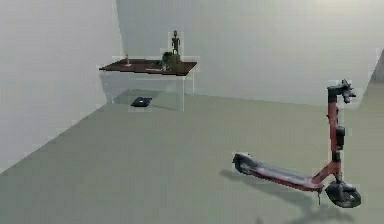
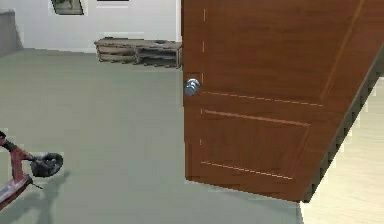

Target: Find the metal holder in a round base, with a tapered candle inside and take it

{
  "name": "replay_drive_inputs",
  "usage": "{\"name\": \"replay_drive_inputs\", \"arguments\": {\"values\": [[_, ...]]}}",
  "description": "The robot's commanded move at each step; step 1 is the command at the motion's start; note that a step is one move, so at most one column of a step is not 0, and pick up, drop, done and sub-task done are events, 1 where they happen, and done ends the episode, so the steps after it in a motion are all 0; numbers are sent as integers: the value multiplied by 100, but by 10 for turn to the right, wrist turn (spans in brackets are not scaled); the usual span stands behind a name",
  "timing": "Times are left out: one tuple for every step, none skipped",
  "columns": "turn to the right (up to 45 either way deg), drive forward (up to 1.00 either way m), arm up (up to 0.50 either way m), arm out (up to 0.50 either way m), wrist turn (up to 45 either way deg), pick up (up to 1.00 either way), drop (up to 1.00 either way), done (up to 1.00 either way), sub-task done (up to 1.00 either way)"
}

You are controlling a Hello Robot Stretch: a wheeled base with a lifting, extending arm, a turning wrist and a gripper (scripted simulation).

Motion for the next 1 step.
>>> {"name": "replay_drive_inputs", "arguments": {"values": [[450,0,0,0,0,0,0,0,0]]}}
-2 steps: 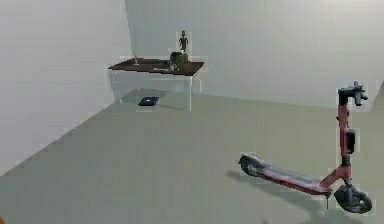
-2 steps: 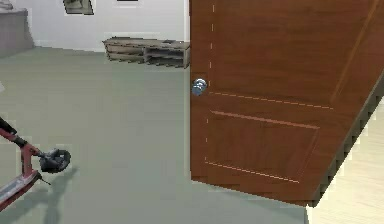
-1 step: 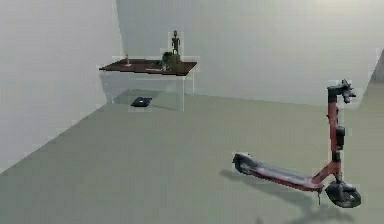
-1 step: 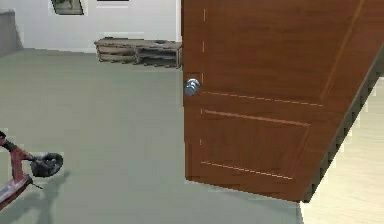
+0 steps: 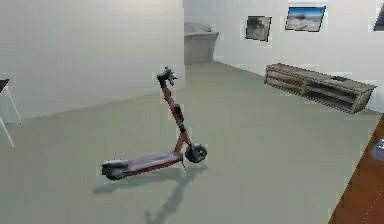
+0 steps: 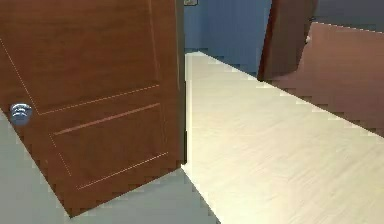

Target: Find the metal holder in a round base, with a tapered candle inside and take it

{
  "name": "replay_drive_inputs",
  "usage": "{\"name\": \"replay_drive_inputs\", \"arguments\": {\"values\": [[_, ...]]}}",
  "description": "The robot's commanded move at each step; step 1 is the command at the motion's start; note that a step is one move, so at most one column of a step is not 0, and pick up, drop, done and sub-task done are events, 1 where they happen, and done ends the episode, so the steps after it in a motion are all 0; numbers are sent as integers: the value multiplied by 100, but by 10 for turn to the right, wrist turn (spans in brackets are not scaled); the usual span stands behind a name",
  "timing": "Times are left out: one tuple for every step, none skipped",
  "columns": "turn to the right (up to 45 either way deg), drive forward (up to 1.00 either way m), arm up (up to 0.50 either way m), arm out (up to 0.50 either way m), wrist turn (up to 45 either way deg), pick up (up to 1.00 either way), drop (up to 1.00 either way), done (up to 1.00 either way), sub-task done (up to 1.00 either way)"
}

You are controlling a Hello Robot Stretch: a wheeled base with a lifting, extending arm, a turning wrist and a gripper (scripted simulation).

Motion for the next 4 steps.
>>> {"name": "replay_drive_inputs", "arguments": {"values": [[450,0,0,0,0,0,0,0,0],[120,0,0,0,0,0,0,0,0],[0,5,0,0,0,0,0,0,0],[-450,0,0,0,0,0,0,0,0]]}}
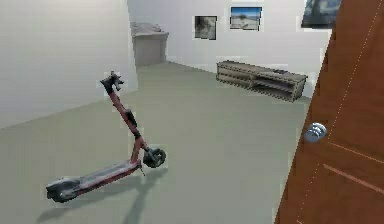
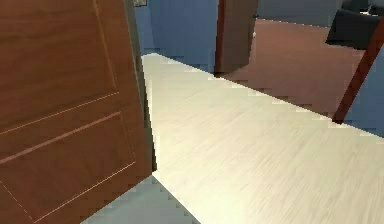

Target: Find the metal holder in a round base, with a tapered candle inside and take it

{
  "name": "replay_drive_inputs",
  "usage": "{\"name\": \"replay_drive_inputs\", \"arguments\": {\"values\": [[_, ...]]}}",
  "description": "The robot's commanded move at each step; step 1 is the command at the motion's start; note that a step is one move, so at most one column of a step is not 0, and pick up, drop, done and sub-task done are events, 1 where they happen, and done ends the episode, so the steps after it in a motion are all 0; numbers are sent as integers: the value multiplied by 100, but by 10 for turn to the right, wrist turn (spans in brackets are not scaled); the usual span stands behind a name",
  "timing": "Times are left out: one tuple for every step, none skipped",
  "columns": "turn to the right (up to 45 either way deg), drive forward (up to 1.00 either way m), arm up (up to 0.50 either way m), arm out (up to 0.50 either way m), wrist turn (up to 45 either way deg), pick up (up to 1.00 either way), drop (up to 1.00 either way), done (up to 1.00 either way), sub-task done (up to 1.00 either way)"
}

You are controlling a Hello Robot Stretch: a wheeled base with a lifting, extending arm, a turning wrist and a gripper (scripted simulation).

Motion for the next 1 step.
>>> {"name": "replay_drive_inputs", "arguments": {"values": [[-150,0,0,0,0,0,0,0,0]]}}
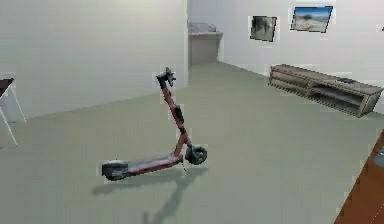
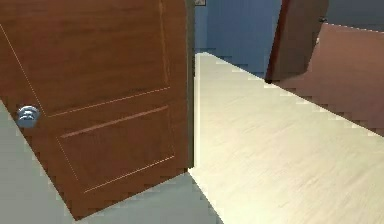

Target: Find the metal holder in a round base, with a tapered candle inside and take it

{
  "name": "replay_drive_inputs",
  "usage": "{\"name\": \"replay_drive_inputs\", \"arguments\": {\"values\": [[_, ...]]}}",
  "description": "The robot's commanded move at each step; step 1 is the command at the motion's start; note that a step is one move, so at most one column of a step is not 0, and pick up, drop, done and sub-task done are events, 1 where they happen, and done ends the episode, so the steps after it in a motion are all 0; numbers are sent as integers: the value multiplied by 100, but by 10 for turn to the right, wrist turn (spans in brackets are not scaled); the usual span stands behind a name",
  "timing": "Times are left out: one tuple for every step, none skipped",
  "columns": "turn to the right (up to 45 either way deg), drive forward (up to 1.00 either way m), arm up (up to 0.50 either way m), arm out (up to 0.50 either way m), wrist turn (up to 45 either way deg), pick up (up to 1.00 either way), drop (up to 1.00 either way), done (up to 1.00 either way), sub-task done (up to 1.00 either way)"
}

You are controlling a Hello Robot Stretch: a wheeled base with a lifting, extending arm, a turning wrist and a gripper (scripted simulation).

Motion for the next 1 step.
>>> {"name": "replay_drive_inputs", "arguments": {"values": [[0,50,0,0,0,0,0,0,0]]}}
